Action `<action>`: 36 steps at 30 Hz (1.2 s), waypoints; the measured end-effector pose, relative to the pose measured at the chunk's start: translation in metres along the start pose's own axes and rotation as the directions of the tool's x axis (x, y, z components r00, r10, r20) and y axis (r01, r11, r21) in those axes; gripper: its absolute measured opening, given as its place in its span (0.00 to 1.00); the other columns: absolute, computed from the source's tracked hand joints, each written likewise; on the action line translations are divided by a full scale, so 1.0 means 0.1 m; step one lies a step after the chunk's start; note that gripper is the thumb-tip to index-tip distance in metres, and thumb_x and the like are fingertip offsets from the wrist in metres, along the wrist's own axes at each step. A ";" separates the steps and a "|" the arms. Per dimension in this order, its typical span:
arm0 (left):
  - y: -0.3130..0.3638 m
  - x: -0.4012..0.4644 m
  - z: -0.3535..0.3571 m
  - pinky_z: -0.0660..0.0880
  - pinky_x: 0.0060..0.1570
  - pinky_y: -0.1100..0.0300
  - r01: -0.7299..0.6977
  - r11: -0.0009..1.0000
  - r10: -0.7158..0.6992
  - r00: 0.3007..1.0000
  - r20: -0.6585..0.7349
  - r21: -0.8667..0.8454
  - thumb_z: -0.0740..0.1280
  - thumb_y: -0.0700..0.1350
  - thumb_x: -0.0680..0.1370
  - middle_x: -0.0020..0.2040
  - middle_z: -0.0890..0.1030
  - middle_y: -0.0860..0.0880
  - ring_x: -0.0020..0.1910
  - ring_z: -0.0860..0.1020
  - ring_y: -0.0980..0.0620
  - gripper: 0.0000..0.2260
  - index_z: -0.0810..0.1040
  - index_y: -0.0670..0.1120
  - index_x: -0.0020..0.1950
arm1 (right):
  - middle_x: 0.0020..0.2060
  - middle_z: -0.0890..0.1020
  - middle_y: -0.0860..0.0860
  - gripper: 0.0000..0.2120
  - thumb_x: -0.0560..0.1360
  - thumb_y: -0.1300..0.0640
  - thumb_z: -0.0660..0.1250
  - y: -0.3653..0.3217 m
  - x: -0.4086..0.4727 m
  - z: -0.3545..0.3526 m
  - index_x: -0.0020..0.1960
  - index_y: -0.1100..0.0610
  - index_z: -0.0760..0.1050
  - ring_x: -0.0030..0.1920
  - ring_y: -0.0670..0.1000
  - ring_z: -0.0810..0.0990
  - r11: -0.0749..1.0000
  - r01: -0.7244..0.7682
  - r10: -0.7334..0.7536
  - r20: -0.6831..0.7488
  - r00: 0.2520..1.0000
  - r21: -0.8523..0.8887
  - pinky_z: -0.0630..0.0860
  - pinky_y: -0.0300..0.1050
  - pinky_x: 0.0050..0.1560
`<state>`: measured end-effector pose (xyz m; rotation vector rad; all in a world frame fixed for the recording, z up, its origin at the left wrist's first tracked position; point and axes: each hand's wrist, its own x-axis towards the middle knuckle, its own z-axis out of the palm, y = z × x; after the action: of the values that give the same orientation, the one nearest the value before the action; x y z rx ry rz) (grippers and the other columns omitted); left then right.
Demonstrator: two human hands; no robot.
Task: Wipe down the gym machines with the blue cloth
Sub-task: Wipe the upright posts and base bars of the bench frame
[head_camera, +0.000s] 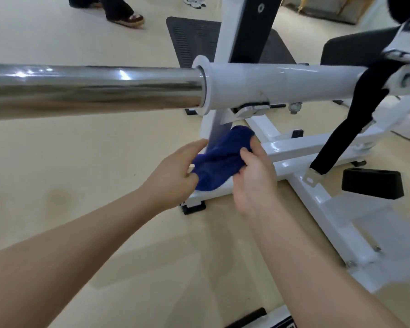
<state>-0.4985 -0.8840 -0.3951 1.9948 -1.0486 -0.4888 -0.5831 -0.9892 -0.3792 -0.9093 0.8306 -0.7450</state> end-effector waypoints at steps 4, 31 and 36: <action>0.28 -0.17 -0.26 0.76 0.46 0.57 -0.427 0.801 0.499 0.863 -0.074 0.419 0.55 0.37 0.74 0.57 0.79 0.48 0.54 0.75 0.49 0.19 0.75 0.44 0.63 | 0.52 0.73 0.35 0.20 0.81 0.62 0.56 -0.35 -0.24 -0.10 0.65 0.41 0.68 0.49 0.36 0.74 0.854 0.363 -0.377 0.039 0.926 -0.373 0.70 0.29 0.46; 1.00 0.50 -0.87 0.63 0.44 0.56 -0.302 0.452 0.474 0.879 0.061 0.840 0.72 0.46 0.69 0.47 0.73 0.45 0.48 0.73 0.44 0.14 0.73 0.42 0.48 | 0.67 0.69 0.57 0.24 0.78 0.67 0.55 -1.02 0.28 0.15 0.73 0.53 0.64 0.68 0.58 0.63 0.055 0.384 -0.555 0.292 0.779 -0.922 0.63 0.52 0.69; 1.04 0.55 -0.96 0.62 0.36 0.58 -0.376 0.443 0.401 0.895 0.196 0.814 0.78 0.47 0.61 0.41 0.74 0.44 0.37 0.76 0.44 0.17 0.75 0.41 0.42 | 0.57 0.77 0.53 0.19 0.77 0.68 0.57 -0.96 -0.09 0.13 0.63 0.54 0.76 0.58 0.52 0.72 0.136 0.560 -0.471 0.444 0.762 -0.817 0.68 0.34 0.55</action>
<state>-0.4573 -0.9162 -0.2524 2.3970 -1.9277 0.4232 -0.5951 -1.0167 -0.2869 -2.4175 0.8389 -0.7823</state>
